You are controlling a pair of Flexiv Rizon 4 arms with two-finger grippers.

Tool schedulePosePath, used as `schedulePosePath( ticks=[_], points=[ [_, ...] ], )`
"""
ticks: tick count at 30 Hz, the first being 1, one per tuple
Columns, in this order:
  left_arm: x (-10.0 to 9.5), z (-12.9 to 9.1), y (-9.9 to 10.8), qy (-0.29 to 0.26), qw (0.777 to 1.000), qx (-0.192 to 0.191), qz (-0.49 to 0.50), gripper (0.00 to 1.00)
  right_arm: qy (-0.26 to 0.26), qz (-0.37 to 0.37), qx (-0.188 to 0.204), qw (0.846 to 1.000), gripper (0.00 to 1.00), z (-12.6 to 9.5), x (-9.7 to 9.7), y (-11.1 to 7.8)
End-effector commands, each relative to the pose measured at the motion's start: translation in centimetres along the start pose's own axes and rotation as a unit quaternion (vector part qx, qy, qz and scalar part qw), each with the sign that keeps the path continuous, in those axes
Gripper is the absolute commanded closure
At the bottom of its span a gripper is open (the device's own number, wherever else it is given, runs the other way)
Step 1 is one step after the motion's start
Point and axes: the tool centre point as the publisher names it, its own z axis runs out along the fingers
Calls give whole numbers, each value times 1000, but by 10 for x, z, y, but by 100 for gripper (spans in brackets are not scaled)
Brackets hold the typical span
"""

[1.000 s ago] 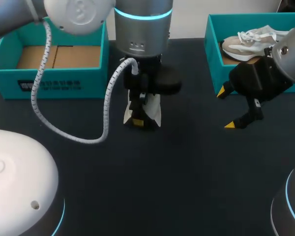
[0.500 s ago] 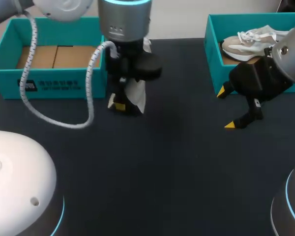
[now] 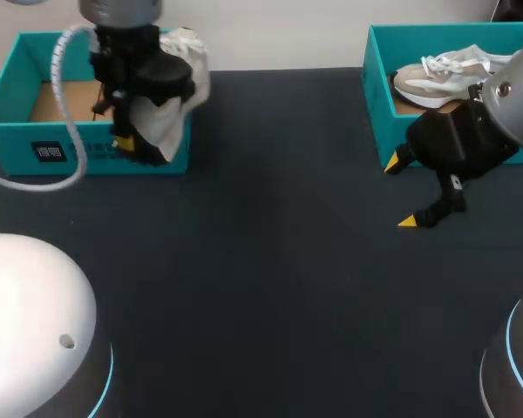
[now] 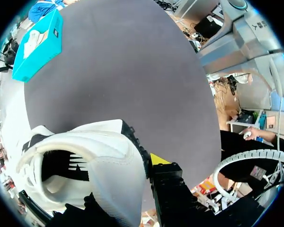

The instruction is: Take the shoe out of the shoebox, open the shoe tongue, remove and reinsert the insole, then place the shoe into the shoebox

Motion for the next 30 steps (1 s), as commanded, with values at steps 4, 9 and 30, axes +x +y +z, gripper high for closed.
schedulePosePath(
  ticks=[4, 9, 30],
  points=[
    [-3, -9, 112, -3, 998, 54, -18, 100, -1, 0, 1, 1000, 0, 2, 0, 0],
    [-5, -11, 153, 12, 999, 35, -19, 100, -1, 0, 1, 1000, 0, 2, 0, 0],
    [-7, -6, 165, 12, 999, 23, 23, 100, -1, 0, 1, 1000, 0, 2, 0, 0]
  ],
)
